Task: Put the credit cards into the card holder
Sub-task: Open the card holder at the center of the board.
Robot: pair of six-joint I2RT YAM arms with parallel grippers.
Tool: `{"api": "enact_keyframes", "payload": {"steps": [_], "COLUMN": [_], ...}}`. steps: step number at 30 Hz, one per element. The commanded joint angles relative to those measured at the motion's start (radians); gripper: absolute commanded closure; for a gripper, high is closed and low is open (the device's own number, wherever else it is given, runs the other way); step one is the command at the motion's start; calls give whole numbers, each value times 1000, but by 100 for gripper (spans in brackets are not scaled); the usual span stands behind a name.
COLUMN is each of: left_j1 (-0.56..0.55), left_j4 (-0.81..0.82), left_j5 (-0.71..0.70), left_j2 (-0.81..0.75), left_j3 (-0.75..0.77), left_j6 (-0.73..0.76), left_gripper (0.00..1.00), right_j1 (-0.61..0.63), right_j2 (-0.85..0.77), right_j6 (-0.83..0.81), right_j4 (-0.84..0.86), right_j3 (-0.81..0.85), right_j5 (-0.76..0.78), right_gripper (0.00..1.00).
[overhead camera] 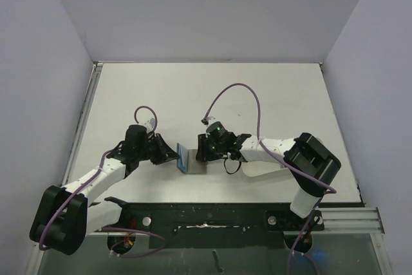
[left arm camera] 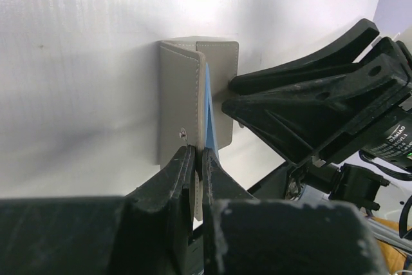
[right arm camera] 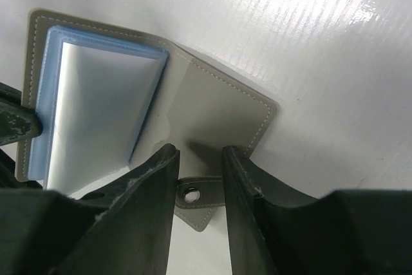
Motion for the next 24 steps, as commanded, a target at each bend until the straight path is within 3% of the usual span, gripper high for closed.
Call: {"api": "enact_keyframes", "payload": {"steps": [1, 7, 11, 24], "left_j1": [-3, -3, -3, -3], "left_j4": [119, 129, 137, 107], "left_j5": [75, 66, 75, 42], "left_j2": [3, 3, 2, -20], "left_j3": [2, -9, -8, -7], "left_j6": [-22, -24, -15, -2], "left_gripper": [100, 95, 100, 100], "right_j1": [7, 7, 7, 26], "right_j2": [-6, 28, 8, -63], "right_j6": [5, 10, 15, 69], "right_j4": [83, 96, 111, 255], "right_j3": [-7, -7, -16, -36], "right_j5": [-15, -26, -37, -177], "right_gripper": [67, 70, 69, 48]}}
